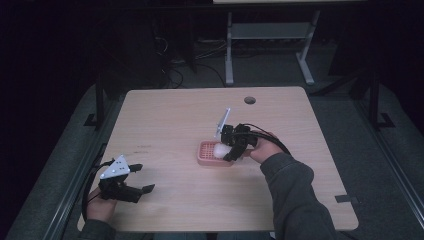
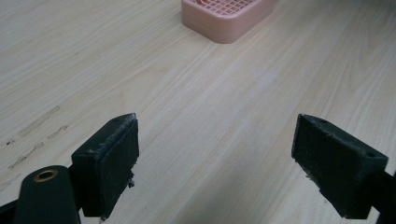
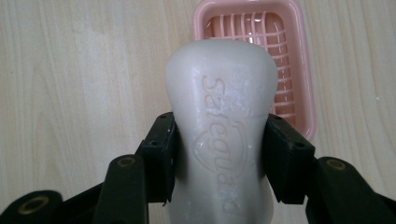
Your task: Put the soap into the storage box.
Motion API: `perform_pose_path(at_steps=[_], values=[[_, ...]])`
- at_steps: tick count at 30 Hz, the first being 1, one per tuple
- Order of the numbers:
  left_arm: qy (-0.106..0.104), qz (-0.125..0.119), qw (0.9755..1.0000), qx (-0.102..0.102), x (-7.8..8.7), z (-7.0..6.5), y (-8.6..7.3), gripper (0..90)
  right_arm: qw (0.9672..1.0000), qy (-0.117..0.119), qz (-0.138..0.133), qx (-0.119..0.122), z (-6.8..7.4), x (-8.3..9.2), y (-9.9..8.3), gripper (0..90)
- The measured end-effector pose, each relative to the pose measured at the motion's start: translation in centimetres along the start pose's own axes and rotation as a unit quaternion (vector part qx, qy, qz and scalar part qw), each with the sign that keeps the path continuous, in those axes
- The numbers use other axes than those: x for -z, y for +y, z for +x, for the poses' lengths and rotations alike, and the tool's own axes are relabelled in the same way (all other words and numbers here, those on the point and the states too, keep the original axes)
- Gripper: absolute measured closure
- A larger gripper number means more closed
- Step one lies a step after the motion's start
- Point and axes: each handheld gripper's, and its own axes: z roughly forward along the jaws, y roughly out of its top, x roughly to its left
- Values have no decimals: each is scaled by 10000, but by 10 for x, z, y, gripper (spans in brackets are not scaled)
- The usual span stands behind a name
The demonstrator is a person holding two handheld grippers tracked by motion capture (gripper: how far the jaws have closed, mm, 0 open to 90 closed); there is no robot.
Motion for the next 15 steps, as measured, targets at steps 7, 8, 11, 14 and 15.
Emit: perform_pose_path(at_steps=[7, 8, 11, 14, 15], values=[[-7, -7, 10000, 11, 0, 0, 0, 148, 10000, 45, -6, -20, -3, -4, 3, 493], [-4, -3, 10000, 6, 0, 0, 0, 148, 10000, 55, 2, -24, -4, -5, 3, 493], [-5, -2, 10000, 7, 0, 0, 0, 148, 10000, 74, 25, -23, -6, -6, 4, 493], [-6, -10, 10000, 21, 0, 0, 0, 148, 10000, 64, 54, 21, -7, -6, 8, 492], [-5, -10, 10000, 26, 0, 0, 0, 148, 10000, 57, 61, 18, -8, -6, 10, 492]])
